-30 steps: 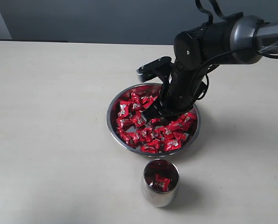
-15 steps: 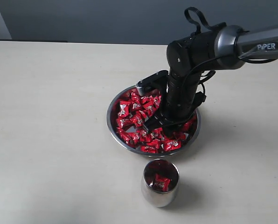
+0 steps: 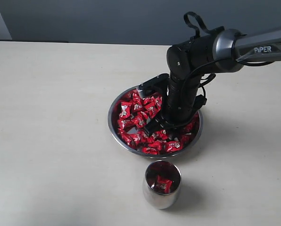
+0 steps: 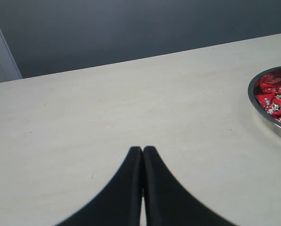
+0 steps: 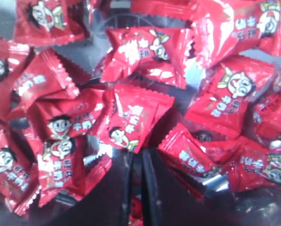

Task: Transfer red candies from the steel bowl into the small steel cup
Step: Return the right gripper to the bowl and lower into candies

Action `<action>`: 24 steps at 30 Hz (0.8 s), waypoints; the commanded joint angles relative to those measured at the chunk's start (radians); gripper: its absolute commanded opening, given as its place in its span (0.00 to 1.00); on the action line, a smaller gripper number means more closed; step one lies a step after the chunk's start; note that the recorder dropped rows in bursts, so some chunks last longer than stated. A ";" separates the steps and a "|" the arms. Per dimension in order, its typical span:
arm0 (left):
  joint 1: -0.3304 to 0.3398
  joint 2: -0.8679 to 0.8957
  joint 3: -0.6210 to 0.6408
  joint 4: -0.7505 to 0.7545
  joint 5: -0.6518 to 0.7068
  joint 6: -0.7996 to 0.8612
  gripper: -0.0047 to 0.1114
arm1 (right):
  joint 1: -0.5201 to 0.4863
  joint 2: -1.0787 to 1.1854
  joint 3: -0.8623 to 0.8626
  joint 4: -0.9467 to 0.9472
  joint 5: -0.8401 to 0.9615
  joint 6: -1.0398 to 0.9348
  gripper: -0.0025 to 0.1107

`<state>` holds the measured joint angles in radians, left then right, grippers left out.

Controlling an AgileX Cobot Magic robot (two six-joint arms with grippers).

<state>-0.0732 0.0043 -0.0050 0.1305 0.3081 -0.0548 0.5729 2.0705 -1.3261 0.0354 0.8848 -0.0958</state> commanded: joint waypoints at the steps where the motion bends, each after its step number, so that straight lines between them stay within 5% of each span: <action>1: 0.002 -0.004 0.005 0.002 -0.007 -0.006 0.04 | -0.006 -0.002 -0.006 0.001 -0.020 -0.007 0.02; 9: 0.002 -0.004 0.005 0.002 -0.007 -0.006 0.04 | -0.006 -0.041 -0.006 0.000 0.016 -0.007 0.03; 13: 0.002 -0.004 0.005 0.002 -0.007 -0.006 0.04 | -0.006 -0.072 -0.006 -0.004 0.069 -0.051 0.34; 24: 0.002 -0.004 0.005 0.002 -0.007 -0.006 0.04 | -0.006 -0.061 -0.006 0.049 0.107 -0.088 0.32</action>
<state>-0.0732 0.0043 -0.0050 0.1305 0.3081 -0.0548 0.5729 2.0088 -1.3261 0.0816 0.9807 -0.1726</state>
